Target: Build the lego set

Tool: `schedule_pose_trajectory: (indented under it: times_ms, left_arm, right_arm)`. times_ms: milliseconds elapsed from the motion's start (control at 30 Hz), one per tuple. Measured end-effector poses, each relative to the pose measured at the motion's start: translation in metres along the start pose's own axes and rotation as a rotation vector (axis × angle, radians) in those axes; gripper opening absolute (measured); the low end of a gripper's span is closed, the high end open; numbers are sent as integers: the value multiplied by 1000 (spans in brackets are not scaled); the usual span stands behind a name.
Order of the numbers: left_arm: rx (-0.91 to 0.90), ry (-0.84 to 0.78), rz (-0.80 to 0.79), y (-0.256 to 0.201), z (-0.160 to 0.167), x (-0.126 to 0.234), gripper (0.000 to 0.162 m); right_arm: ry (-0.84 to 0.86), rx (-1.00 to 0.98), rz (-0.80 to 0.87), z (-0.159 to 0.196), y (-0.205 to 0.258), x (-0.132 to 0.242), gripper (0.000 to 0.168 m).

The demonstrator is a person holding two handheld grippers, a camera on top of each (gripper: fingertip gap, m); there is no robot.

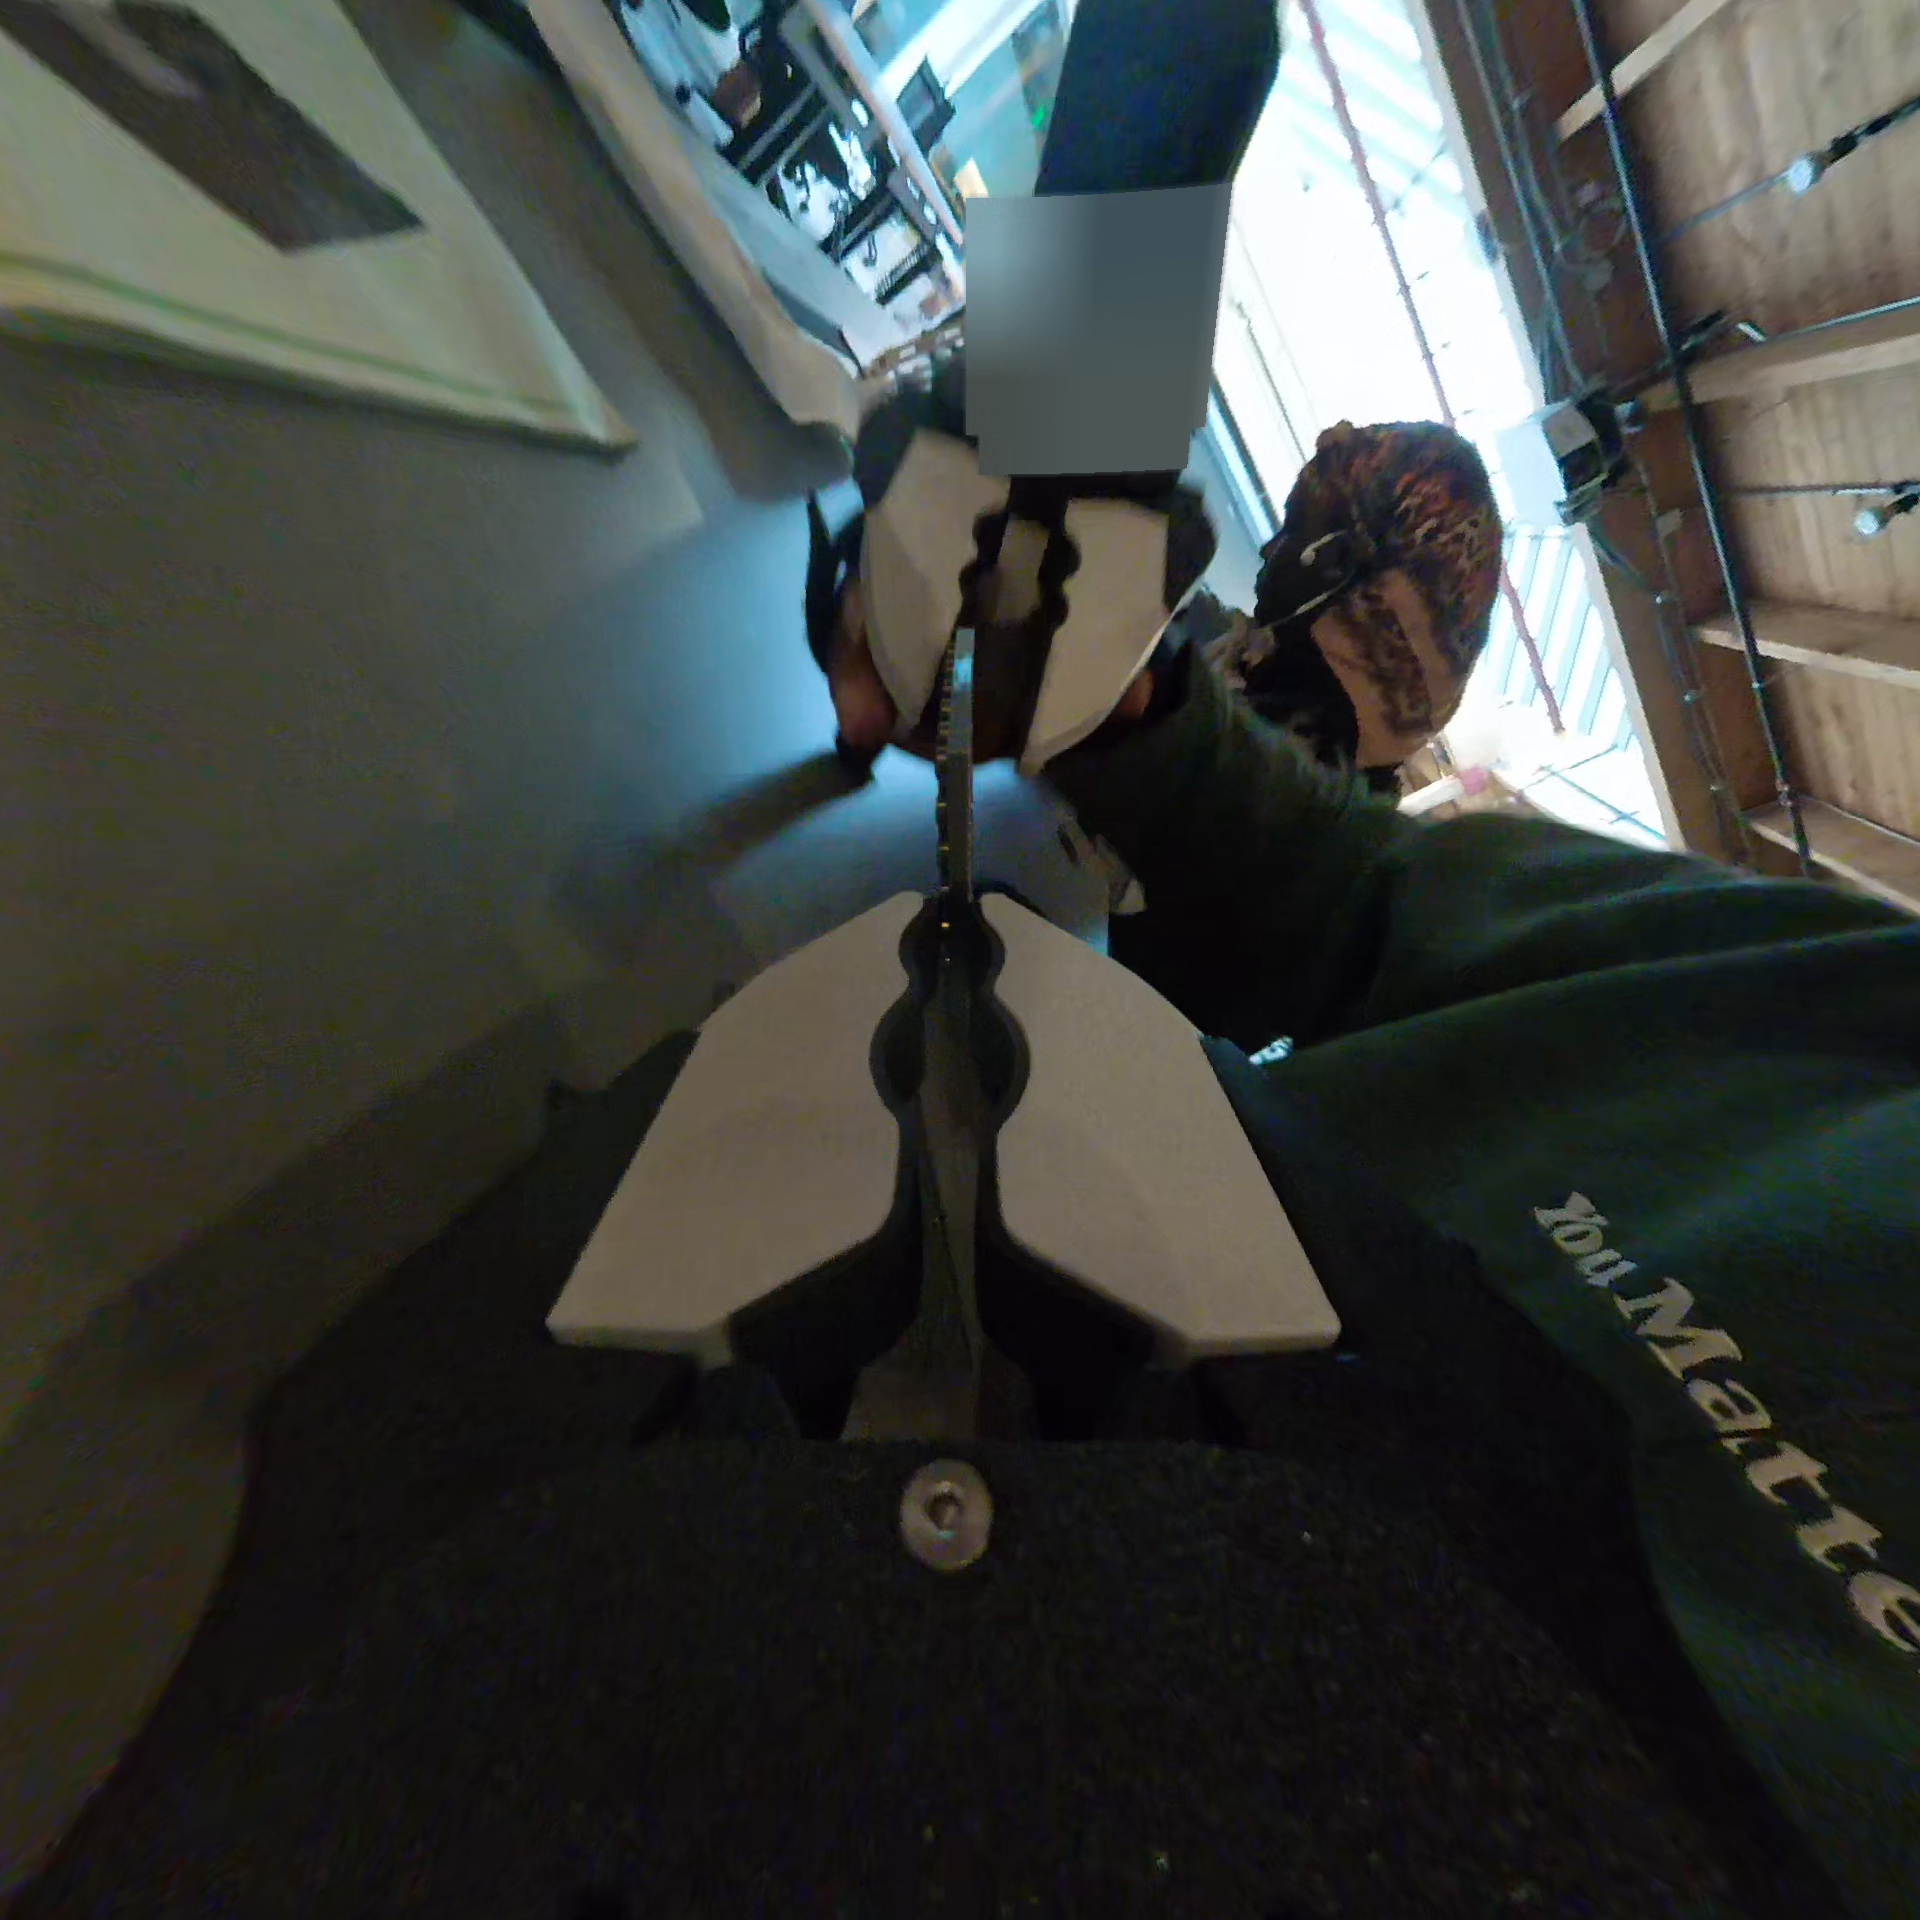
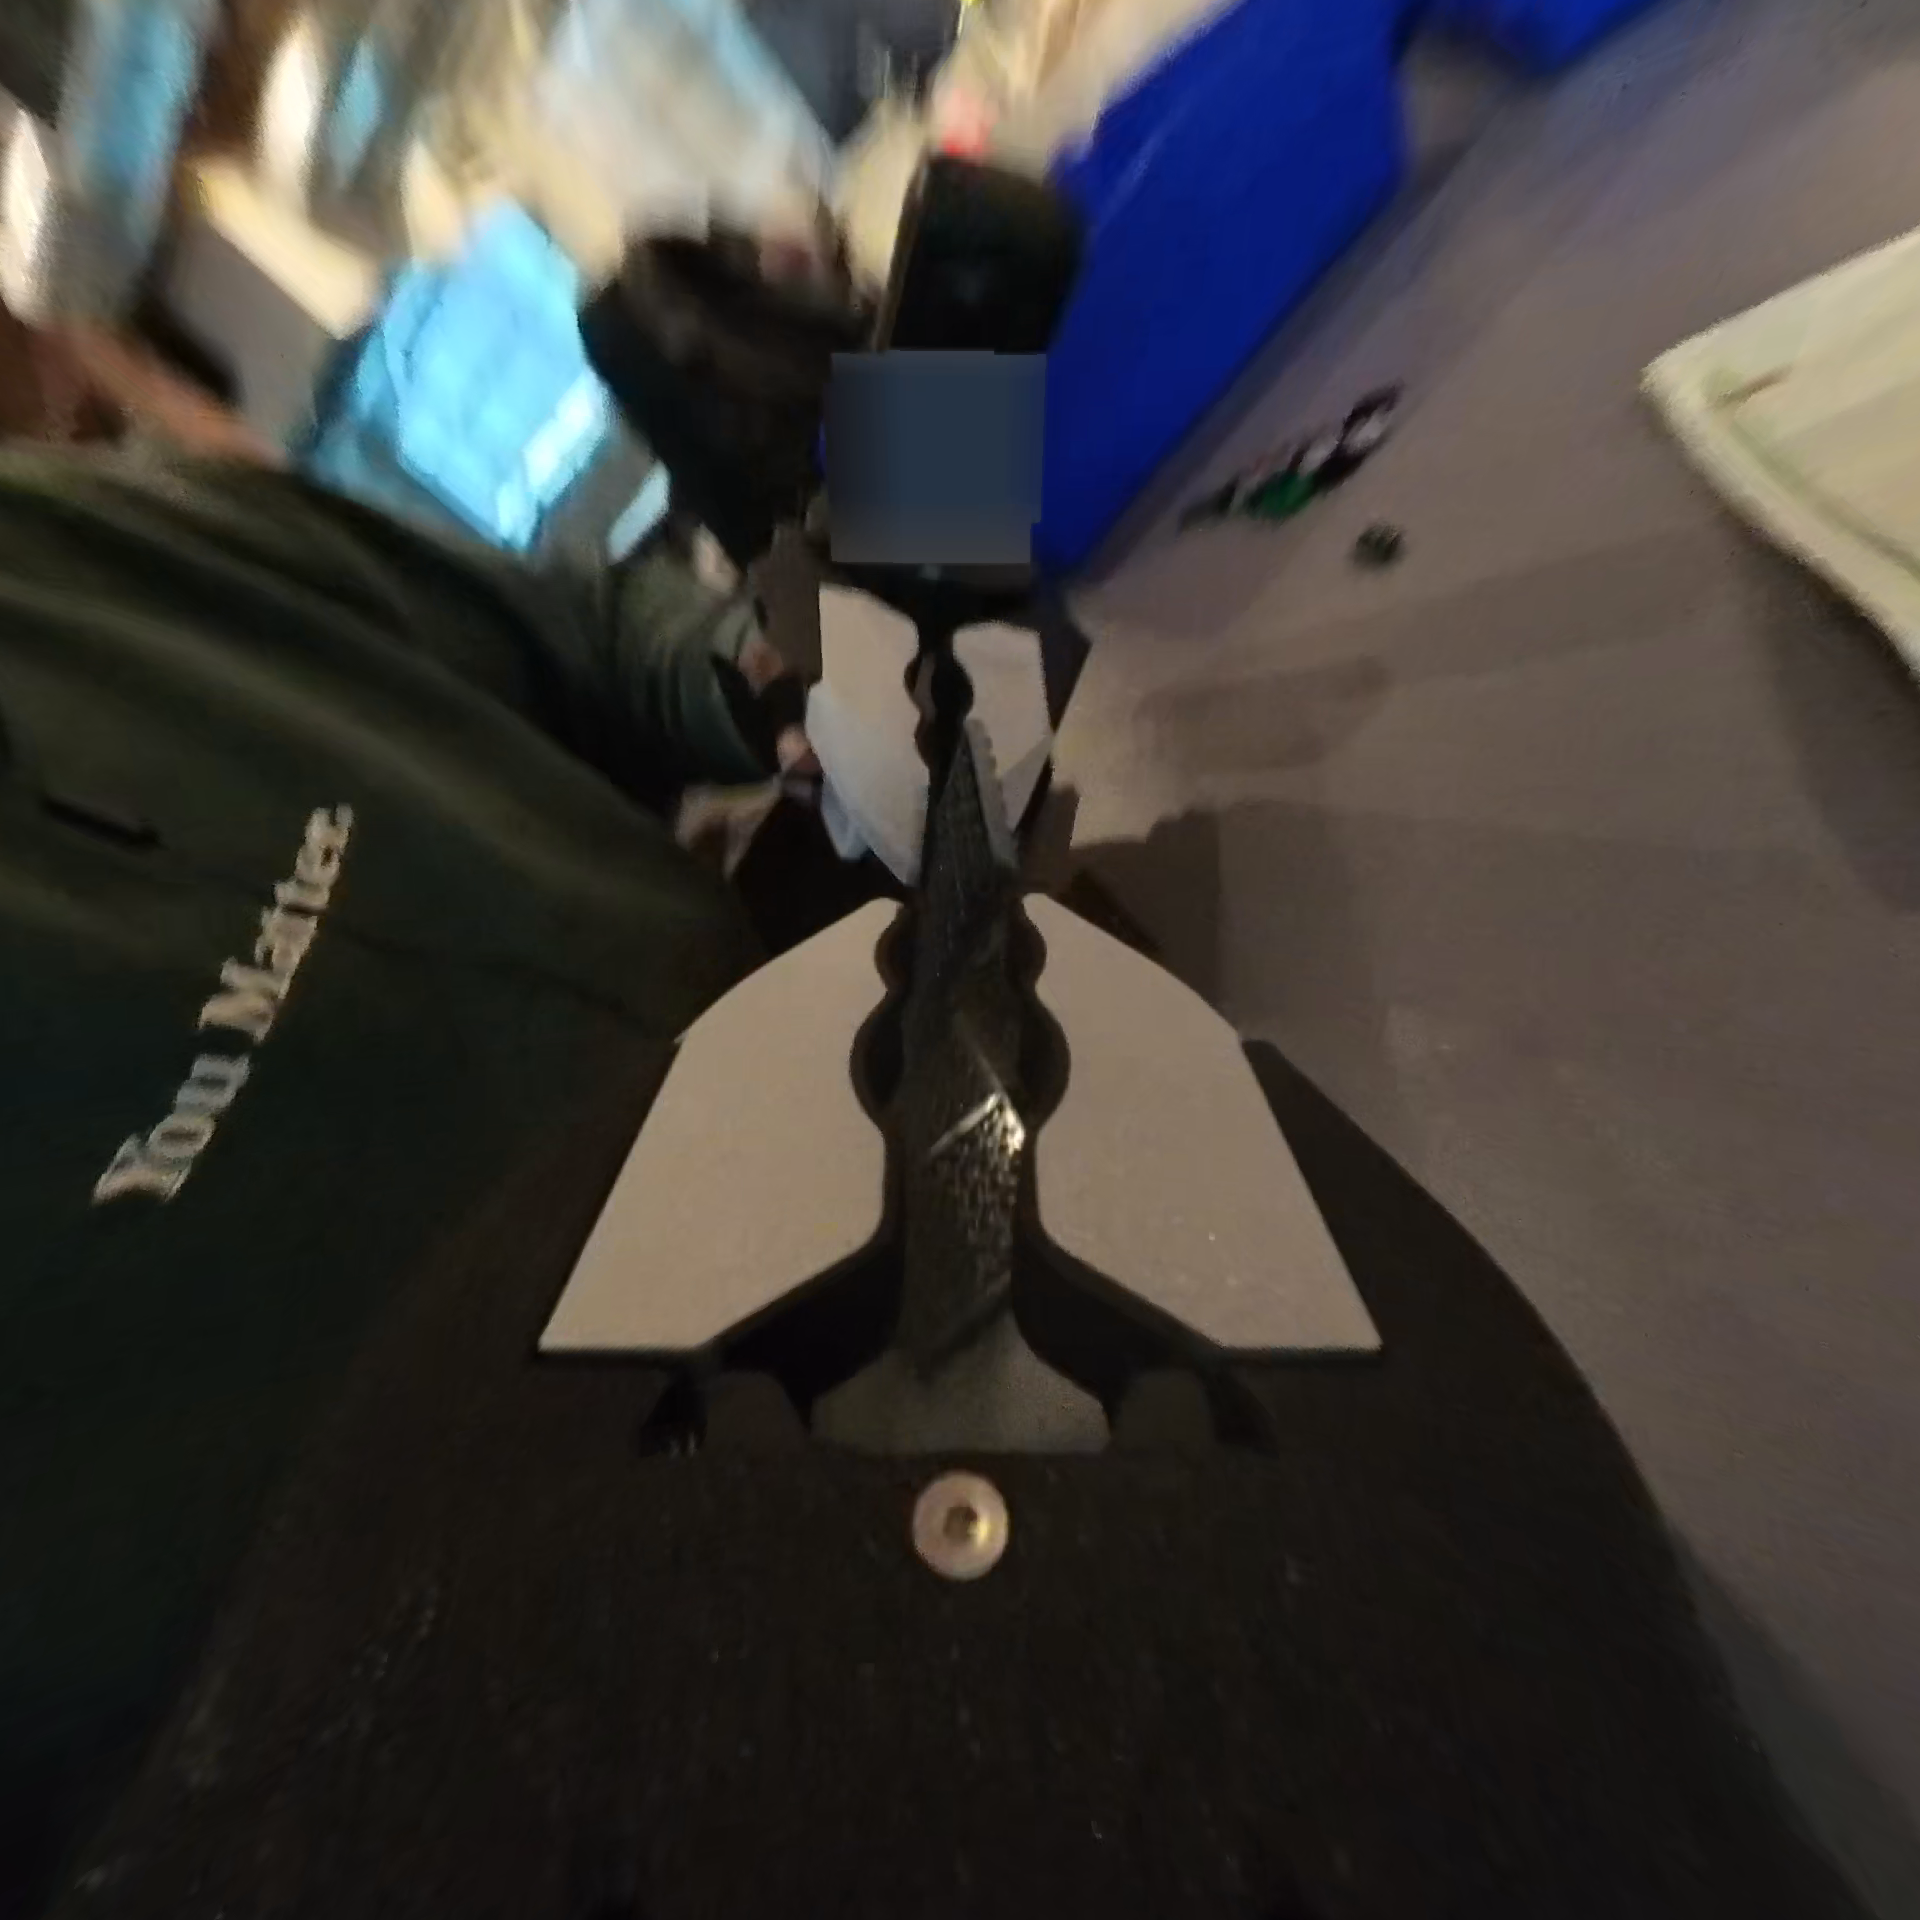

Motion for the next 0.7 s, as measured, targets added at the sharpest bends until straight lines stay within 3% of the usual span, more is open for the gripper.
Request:
schedule_pose_trajectory:
  times_ms: [267,467,700]
  left_arm:
    - [-13,16,-28,3,3,3,4]
    - [-24,47,-34,4,4,2,5]
    - [-28,68,-49,10,6,-3,5]
  right_arm:
    - [332,-55,-141,-6,-12,-13,11]
    - [486,-32,-217,-13,-16,-19,14]
    - [640,12,-308,-11,-17,-26,5]
Point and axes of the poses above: each gripper's, where its closed fingertips meet, x back along the fingers, z out of its underside, y = z × x across the jaws, the point moved 4 cm from there along x, back along the fingers, and after that the axes turned 7 degrees about x, right-handed, at the moved point
